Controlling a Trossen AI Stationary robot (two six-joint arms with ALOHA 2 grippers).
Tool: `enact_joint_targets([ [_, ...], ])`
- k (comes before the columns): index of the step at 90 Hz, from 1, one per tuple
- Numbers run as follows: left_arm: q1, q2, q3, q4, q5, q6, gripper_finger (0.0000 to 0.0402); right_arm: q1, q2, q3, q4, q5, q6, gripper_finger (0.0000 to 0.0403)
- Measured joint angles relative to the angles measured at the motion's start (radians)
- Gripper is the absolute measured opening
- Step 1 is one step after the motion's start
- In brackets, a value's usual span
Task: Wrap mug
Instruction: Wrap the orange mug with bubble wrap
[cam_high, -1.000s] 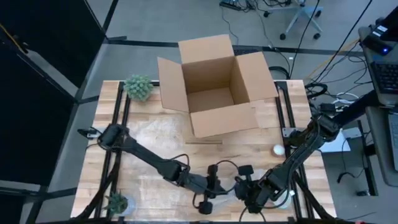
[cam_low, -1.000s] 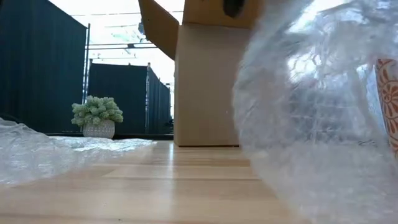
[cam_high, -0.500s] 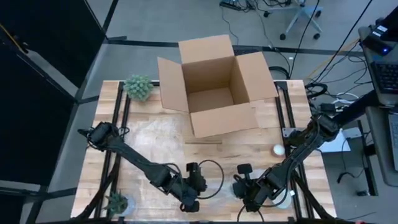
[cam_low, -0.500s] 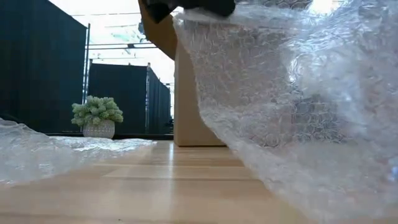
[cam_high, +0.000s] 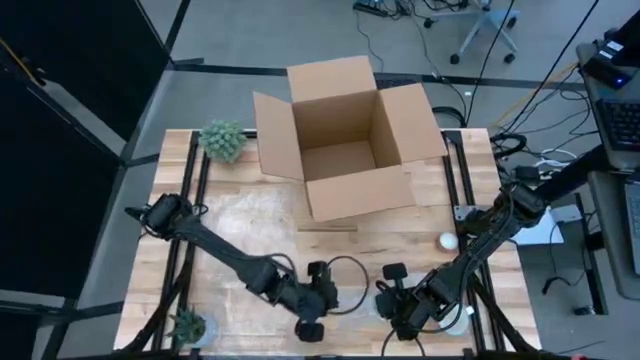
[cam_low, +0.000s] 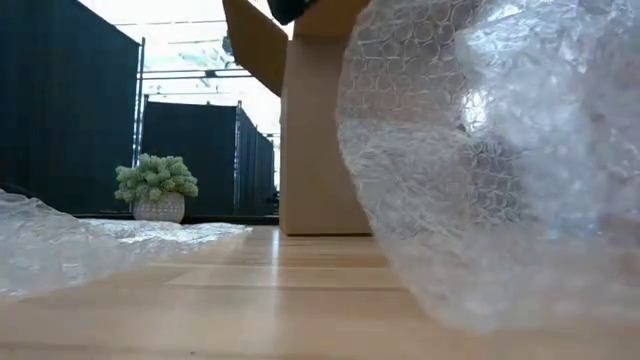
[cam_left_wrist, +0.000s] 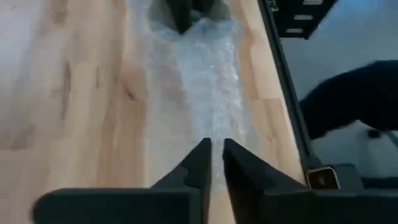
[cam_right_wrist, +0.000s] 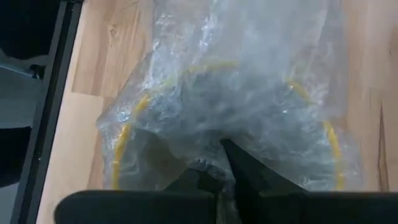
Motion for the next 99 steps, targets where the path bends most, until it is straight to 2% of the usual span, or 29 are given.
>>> enact_joint_targets([
  [5, 0.006, 0.000, 0.004, -0.008, 0.093, 0.000, 0.0075, 0.000, 0.000, 0.000, -0.004, 0.001, 0.000, 0.0000],
  [11, 0.007, 0.000, 0.036, -0.091, 0.197, -0.019, 0.0103, 0.000, 0.000, 0.000, -0.010, 0.001, 0.000, 0.0000],
  [20, 0.005, 0.000, 0.093, -0.249, 0.216, -0.079, 0.0132, 0.000, 0.000, 0.000, -0.010, 0.001, -0.001, 0.0000],
  [29, -0.023, -0.001, 0.147, -0.398, 0.118, -0.082, 0.0144, 0.000, 0.000, 0.000, -0.009, 0.002, 0.000, 0.0000],
  [36, -0.052, -0.017, 0.160, -0.451, 0.020, -0.079, 0.0145, 0.000, 0.000, 0.000, -0.009, 0.002, 0.000, 0.0000],
  [47, -0.089, -0.028, 0.122, -0.487, -0.200, -0.076, 0.0146, 0.000, 0.000, 0.000, -0.008, 0.003, 0.000, 0.0000],
  [58, -0.064, -0.008, 0.009, -0.318, -0.229, -0.019, 0.0146, 0.000, 0.000, 0.000, -0.007, 0.004, -0.004, 0.0000],
  [70, -0.027, -0.008, -0.097, 0.074, -0.226, 0.103, 0.0146, 0.000, 0.000, 0.000, -0.007, 0.004, -0.004, 0.0000],
  [83, 0.014, 0.010, -0.133, 0.390, -0.135, 0.207, 0.0146, 0.000, 0.000, 0.000, -0.008, 0.005, -0.004, 0.0000],
  [99, 0.066, 0.097, -0.103, 0.524, -0.037, 0.241, 0.0146, -0.001, 0.000, 0.000, -0.007, 0.009, -0.004, 0.0000],
])
